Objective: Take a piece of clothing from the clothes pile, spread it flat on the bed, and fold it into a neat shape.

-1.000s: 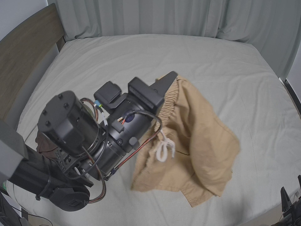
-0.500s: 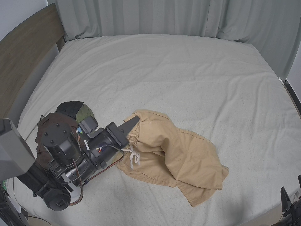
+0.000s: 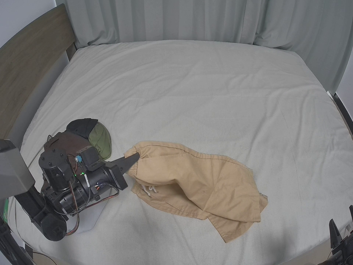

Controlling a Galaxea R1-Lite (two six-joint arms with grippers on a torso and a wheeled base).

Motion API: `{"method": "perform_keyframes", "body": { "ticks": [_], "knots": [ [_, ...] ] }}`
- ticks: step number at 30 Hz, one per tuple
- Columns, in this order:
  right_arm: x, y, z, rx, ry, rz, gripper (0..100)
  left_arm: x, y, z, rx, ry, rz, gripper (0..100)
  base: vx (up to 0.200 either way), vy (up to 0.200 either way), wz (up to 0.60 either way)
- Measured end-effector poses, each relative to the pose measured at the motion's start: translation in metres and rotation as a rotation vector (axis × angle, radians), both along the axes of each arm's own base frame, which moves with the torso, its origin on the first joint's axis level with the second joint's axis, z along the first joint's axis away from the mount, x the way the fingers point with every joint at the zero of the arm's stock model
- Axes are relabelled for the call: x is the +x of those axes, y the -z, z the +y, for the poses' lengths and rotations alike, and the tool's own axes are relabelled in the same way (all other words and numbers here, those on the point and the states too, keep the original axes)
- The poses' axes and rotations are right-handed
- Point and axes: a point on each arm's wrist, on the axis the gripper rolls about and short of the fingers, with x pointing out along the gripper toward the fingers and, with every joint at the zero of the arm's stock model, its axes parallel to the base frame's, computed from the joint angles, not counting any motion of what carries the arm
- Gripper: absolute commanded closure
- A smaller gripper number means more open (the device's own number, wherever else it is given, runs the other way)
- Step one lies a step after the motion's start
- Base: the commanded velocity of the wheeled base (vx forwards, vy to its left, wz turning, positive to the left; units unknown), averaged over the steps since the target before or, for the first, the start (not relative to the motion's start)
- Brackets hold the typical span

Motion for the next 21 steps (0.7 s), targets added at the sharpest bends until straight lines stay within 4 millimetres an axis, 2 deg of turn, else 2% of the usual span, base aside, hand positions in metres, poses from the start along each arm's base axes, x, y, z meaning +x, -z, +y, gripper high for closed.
{"method": "perform_keyframes", "body": {
  "ticks": [6,13,21],
  "knots": [
    [0.0,0.0,0.0,0.0,0.0,0.0,0,0.013,0.014,0.02,0.095,0.012,-0.019,100,0.0,0.0,0.0],
    [0.0,0.0,0.0,-0.001,-0.001,0.0,0,0.022,0.027,0.026,0.129,-0.008,0.001,100,0.0,0.0,0.0],
    [0.0,0.0,0.0,-0.002,-0.001,0.0,0,0.034,0.036,0.041,0.148,-0.055,0.016,100,0.0,0.0,0.0]
  ]
}}
